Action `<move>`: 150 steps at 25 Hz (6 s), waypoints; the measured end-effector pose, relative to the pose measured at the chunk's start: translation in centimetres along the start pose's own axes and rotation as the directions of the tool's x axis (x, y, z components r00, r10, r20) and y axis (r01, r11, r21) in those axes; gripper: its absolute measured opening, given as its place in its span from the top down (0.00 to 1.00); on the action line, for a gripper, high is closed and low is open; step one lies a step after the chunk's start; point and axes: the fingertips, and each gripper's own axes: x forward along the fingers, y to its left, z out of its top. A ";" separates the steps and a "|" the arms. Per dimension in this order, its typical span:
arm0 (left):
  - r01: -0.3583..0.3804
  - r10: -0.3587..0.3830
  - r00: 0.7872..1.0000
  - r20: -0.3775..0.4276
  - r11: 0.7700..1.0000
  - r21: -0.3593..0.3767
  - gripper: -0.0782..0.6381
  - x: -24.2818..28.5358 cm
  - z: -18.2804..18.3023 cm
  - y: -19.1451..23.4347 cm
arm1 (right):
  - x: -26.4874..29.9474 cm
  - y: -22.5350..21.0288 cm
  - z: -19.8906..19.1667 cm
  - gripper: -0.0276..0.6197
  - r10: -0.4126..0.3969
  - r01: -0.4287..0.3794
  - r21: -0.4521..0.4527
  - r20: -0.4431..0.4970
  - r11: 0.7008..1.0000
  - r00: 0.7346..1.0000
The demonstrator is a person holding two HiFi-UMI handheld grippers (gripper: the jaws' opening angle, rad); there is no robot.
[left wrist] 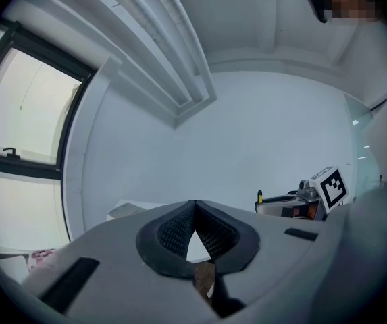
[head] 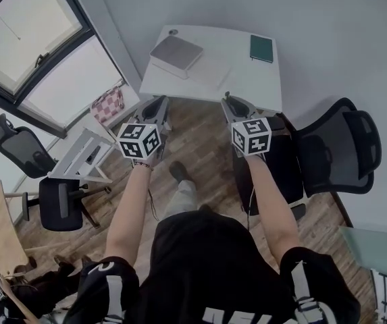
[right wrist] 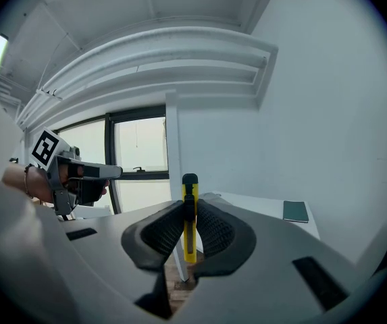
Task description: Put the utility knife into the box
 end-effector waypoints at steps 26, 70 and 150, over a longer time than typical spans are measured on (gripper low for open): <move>0.056 -0.057 0.998 -0.026 0.997 -0.047 0.85 17.5 3.6 18.3 | 23.6 -9.5 2.5 0.85 -0.065 0.068 0.045 -0.071 0.997 0.995; -0.107 0.104 0.994 -0.043 0.992 -0.065 0.85 31.5 -1.2 21.2 | 38.0 -21.5 -3.4 0.85 0.173 -0.170 0.033 -0.239 0.985 0.955; -0.309 0.316 0.949 0.004 0.932 -0.190 0.85 28.7 -2.1 24.7 | 41.6 -21.2 -3.9 0.82 0.222 -0.184 0.164 -0.256 0.969 0.941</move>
